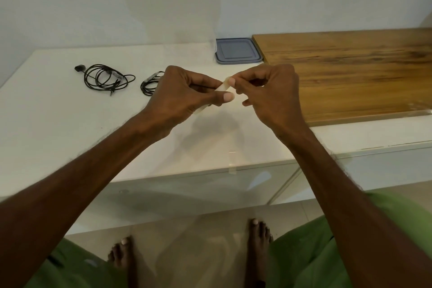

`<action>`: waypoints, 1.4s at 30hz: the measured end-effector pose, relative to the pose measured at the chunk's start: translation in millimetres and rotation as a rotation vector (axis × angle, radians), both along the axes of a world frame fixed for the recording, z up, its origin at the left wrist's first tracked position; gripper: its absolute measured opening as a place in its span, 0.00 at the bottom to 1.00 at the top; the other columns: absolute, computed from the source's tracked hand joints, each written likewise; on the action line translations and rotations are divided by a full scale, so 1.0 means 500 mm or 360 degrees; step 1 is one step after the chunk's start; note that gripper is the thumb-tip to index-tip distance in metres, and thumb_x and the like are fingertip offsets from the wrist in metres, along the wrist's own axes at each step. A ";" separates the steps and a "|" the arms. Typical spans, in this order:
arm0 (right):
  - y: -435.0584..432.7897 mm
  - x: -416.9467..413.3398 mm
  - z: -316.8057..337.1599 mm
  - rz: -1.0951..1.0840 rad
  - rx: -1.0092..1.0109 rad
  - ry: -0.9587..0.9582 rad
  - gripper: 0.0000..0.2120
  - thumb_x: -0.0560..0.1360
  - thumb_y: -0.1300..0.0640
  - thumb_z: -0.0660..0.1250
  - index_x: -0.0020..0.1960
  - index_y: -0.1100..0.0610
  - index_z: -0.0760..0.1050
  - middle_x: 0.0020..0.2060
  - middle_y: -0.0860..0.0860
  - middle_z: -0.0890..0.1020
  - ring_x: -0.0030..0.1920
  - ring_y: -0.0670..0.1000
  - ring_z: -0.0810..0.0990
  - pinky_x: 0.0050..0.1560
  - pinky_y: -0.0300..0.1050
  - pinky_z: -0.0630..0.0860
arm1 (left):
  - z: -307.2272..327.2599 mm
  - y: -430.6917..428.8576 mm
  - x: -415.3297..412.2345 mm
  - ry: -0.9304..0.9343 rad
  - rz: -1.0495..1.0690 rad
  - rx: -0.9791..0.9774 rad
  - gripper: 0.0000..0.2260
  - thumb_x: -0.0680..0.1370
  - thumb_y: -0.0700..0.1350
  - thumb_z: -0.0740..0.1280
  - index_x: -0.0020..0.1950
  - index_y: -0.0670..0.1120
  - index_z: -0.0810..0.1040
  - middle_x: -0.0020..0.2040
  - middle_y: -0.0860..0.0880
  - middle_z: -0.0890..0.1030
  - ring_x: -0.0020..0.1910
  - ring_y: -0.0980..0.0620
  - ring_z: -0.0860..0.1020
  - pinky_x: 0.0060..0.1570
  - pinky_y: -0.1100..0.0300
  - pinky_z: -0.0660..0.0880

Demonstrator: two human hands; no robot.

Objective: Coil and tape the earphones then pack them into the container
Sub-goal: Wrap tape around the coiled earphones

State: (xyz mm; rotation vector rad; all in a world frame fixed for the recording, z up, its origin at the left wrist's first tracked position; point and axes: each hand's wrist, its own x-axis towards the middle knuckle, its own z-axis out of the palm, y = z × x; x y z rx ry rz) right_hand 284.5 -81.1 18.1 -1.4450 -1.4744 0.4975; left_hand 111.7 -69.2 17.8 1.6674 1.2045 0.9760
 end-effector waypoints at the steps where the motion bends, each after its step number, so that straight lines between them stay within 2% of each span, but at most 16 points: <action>1: -0.001 -0.002 -0.002 -0.0015 0.0055 -0.0081 0.07 0.74 0.55 0.72 0.50 0.57 0.85 0.36 0.43 0.81 0.36 0.45 0.81 0.43 0.41 0.82 | 0.001 0.000 0.001 0.0012 0.0015 0.0007 0.17 0.65 0.53 0.79 0.50 0.47 0.87 0.38 0.50 0.87 0.40 0.55 0.85 0.47 0.59 0.79; 4: 0.000 -0.007 -0.008 -0.0043 0.0161 -0.0340 0.06 0.76 0.54 0.71 0.48 0.55 0.85 0.40 0.45 0.83 0.38 0.44 0.79 0.44 0.35 0.76 | 0.003 0.000 0.004 0.0040 0.0059 0.0010 0.17 0.64 0.54 0.79 0.50 0.49 0.87 0.38 0.52 0.87 0.39 0.57 0.84 0.47 0.59 0.79; 7: 0.002 -0.004 -0.009 0.0000 0.0154 -0.0488 0.08 0.76 0.52 0.70 0.50 0.54 0.85 0.45 0.48 0.85 0.40 0.45 0.80 0.47 0.36 0.75 | 0.003 0.002 0.006 0.0076 0.0084 -0.0012 0.20 0.63 0.55 0.79 0.51 0.47 0.87 0.39 0.52 0.87 0.40 0.56 0.84 0.48 0.58 0.80; 10: 0.003 0.002 -0.005 0.0030 0.0166 -0.0556 0.07 0.75 0.52 0.70 0.49 0.54 0.85 0.43 0.47 0.84 0.38 0.44 0.79 0.48 0.37 0.76 | 0.000 0.002 0.007 0.0076 0.0066 -0.0031 0.18 0.65 0.52 0.79 0.52 0.47 0.86 0.40 0.52 0.87 0.42 0.55 0.85 0.46 0.62 0.79; 13: 0.004 0.005 0.000 0.0039 0.0178 -0.0613 0.06 0.75 0.52 0.71 0.46 0.54 0.83 0.39 0.44 0.80 0.37 0.44 0.77 0.45 0.35 0.74 | -0.004 0.002 0.006 0.0045 0.0002 -0.0055 0.18 0.67 0.48 0.78 0.56 0.45 0.85 0.45 0.51 0.87 0.45 0.56 0.85 0.42 0.68 0.77; 17: 0.007 0.005 -0.001 0.0064 0.0134 -0.0659 0.05 0.75 0.54 0.70 0.45 0.56 0.80 0.39 0.47 0.80 0.39 0.45 0.76 0.43 0.35 0.72 | -0.005 0.001 0.003 0.0012 -0.0103 -0.0060 0.16 0.70 0.43 0.77 0.57 0.44 0.85 0.44 0.53 0.87 0.45 0.58 0.85 0.38 0.74 0.74; 22: 0.007 0.005 -0.003 0.0046 0.0099 -0.0593 0.04 0.75 0.56 0.68 0.45 0.57 0.79 0.41 0.50 0.82 0.40 0.45 0.76 0.43 0.35 0.72 | -0.001 0.007 0.002 0.0001 -0.0178 -0.0061 0.15 0.71 0.45 0.76 0.56 0.45 0.85 0.45 0.51 0.87 0.46 0.57 0.84 0.44 0.70 0.76; 24: 0.003 0.007 0.001 0.0032 0.0123 -0.0498 0.04 0.75 0.57 0.69 0.46 0.57 0.80 0.40 0.49 0.82 0.39 0.46 0.79 0.42 0.36 0.77 | 0.001 0.011 0.000 0.0000 -0.0195 -0.0069 0.14 0.71 0.46 0.76 0.56 0.46 0.85 0.46 0.50 0.87 0.47 0.56 0.84 0.46 0.68 0.77; 27: -0.001 0.012 0.007 0.0046 0.0120 -0.0338 0.05 0.75 0.55 0.71 0.47 0.55 0.83 0.37 0.44 0.82 0.37 0.46 0.83 0.40 0.40 0.81 | 0.004 0.015 -0.003 -0.0076 -0.0201 -0.0075 0.12 0.72 0.45 0.75 0.55 0.45 0.85 0.46 0.49 0.87 0.47 0.56 0.84 0.45 0.70 0.76; 31: 0.001 0.019 0.010 0.0110 0.0050 -0.0303 0.08 0.73 0.50 0.74 0.50 0.51 0.85 0.36 0.36 0.79 0.34 0.40 0.81 0.34 0.31 0.78 | 0.004 0.016 -0.008 -0.0119 -0.0202 -0.0074 0.13 0.73 0.43 0.75 0.56 0.42 0.85 0.47 0.46 0.87 0.48 0.54 0.83 0.47 0.69 0.76; 36: 0.002 0.014 0.008 0.0080 0.0108 -0.0416 0.10 0.73 0.54 0.74 0.53 0.55 0.85 0.36 0.42 0.80 0.33 0.42 0.78 0.40 0.34 0.77 | 0.003 0.015 -0.010 -0.0158 -0.0192 -0.0073 0.14 0.73 0.42 0.74 0.57 0.40 0.84 0.48 0.44 0.87 0.48 0.52 0.84 0.48 0.68 0.76; 42: 0.006 0.020 0.014 0.0117 0.0007 -0.0409 0.11 0.72 0.53 0.74 0.53 0.55 0.85 0.35 0.43 0.80 0.31 0.43 0.77 0.36 0.31 0.74 | 0.002 0.015 -0.008 -0.0102 -0.0191 -0.0071 0.13 0.73 0.44 0.75 0.55 0.42 0.85 0.47 0.44 0.87 0.48 0.52 0.83 0.52 0.63 0.77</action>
